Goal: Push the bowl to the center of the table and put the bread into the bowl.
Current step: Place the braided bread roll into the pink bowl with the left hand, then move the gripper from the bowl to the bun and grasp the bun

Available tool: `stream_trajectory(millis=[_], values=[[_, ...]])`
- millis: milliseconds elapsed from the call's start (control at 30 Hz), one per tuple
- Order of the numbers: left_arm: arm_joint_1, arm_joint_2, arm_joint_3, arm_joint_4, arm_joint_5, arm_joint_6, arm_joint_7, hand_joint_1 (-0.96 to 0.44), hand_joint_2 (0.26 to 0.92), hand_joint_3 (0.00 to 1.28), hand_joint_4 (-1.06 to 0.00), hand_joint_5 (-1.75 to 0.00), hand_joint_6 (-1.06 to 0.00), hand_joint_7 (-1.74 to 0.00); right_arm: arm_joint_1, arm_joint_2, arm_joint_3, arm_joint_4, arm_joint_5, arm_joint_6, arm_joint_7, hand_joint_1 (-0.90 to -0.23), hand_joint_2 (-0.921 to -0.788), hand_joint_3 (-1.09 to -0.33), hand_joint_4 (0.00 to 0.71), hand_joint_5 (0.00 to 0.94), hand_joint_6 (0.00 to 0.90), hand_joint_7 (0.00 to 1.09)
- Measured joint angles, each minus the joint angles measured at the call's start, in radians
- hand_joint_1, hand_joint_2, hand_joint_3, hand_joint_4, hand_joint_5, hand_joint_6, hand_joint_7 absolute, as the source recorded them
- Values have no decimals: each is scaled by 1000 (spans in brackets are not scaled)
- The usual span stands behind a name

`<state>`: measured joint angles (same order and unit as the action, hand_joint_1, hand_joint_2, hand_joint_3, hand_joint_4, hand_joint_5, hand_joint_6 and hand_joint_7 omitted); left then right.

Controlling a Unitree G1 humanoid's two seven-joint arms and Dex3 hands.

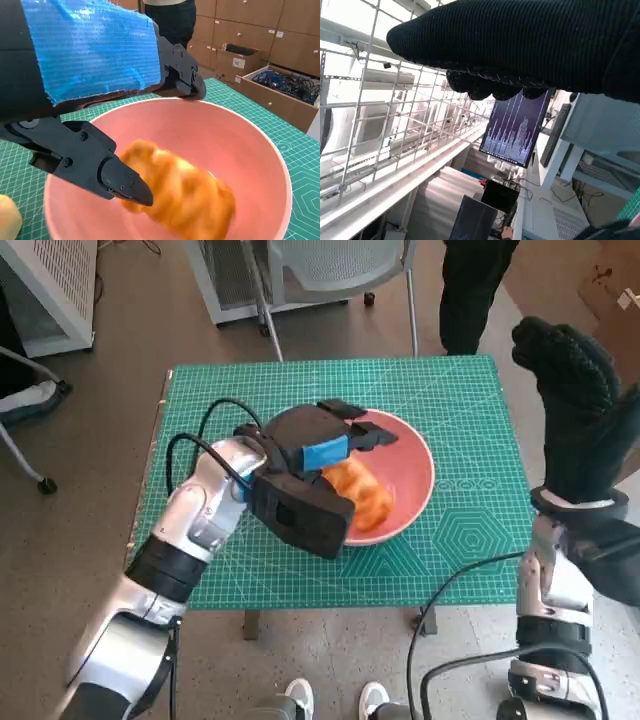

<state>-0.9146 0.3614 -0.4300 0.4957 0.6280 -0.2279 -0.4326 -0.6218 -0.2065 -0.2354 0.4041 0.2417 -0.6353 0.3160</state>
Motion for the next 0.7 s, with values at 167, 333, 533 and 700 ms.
stream_trajectory(millis=[167, 333, 533, 700], values=[[26, 35, 28, -67, -25, -15, -3, -669, 893, 25, 0, 1, -224, -5, 0, 4, 4, 2, 0, 0, 0, -475, -921, -483, 354, 2, 439, 14], [64, 85, 78, -151, -70, -43, -10, -716, 916, 32, 1, 1, -232, -10, -1, 5, 4, 14, 0, -4, 1, -467, -921, -484, 354, 1, 442, 15], [112, 164, 162, -225, -134, -118, -4, -718, 912, 31, -26, -11, -263, -26, -3, 11, 9, 43, -2, -21, 1, -447, -921, -487, 357, 2, 447, 17], [138, 238, 233, -246, -176, -184, 4, -641, 867, 6, -78, -25, -308, -44, -5, 12, 15, 51, -8, -39, 1, -448, -921, -488, 363, 4, 448, 16]])
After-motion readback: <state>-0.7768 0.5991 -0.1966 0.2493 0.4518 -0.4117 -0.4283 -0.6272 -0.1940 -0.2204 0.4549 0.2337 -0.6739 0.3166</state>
